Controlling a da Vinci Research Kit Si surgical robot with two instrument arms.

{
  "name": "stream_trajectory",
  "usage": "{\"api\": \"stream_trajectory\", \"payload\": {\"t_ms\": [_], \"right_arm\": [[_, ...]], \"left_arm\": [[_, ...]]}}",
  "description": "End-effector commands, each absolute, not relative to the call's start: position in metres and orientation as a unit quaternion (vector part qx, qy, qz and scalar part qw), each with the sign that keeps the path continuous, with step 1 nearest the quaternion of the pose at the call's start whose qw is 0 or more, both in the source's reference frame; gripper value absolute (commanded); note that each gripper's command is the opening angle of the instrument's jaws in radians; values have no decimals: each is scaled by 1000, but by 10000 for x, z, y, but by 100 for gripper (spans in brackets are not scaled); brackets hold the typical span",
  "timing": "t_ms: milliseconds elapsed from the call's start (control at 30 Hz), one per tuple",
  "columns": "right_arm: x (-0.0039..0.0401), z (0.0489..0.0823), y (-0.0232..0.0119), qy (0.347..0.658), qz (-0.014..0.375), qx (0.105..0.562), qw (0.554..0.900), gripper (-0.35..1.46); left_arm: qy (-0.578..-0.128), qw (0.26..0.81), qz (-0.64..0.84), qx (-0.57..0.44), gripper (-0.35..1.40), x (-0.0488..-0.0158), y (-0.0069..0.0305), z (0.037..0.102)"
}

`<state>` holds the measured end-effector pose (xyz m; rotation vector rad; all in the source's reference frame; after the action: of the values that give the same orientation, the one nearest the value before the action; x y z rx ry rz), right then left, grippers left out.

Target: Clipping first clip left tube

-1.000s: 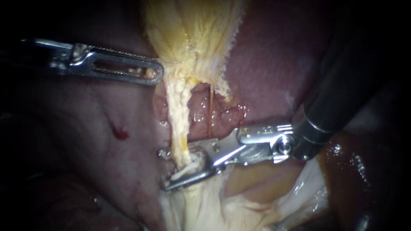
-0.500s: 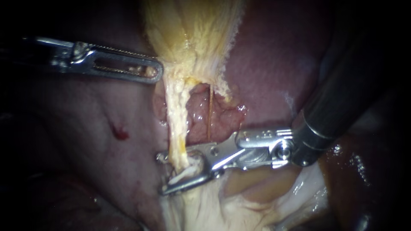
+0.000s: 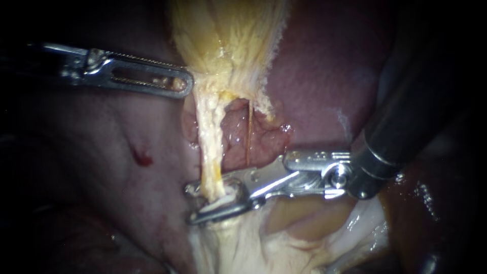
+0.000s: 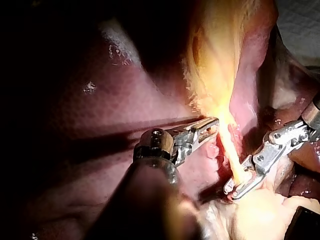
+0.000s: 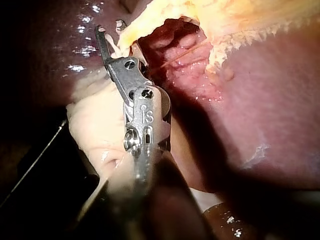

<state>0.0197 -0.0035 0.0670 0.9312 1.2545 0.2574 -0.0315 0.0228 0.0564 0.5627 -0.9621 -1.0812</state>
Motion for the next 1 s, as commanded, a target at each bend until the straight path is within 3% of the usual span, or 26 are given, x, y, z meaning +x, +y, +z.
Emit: {"api": "stream_trajectory", "payload": {"t_ms": [33,333,1000], "right_arm": [[195,671,-35,561,120,422,702,-31],[191,671,-36,535,147,443,704,-35],[190,671,-37,535,146,443,704,-35]], "left_arm": [[-434,713,-488,254,-35,-315,228,564],[-434,713,-488,253,-35,-316,228,564],[-434,713,-488,253,-35,-316,228,564]]}}
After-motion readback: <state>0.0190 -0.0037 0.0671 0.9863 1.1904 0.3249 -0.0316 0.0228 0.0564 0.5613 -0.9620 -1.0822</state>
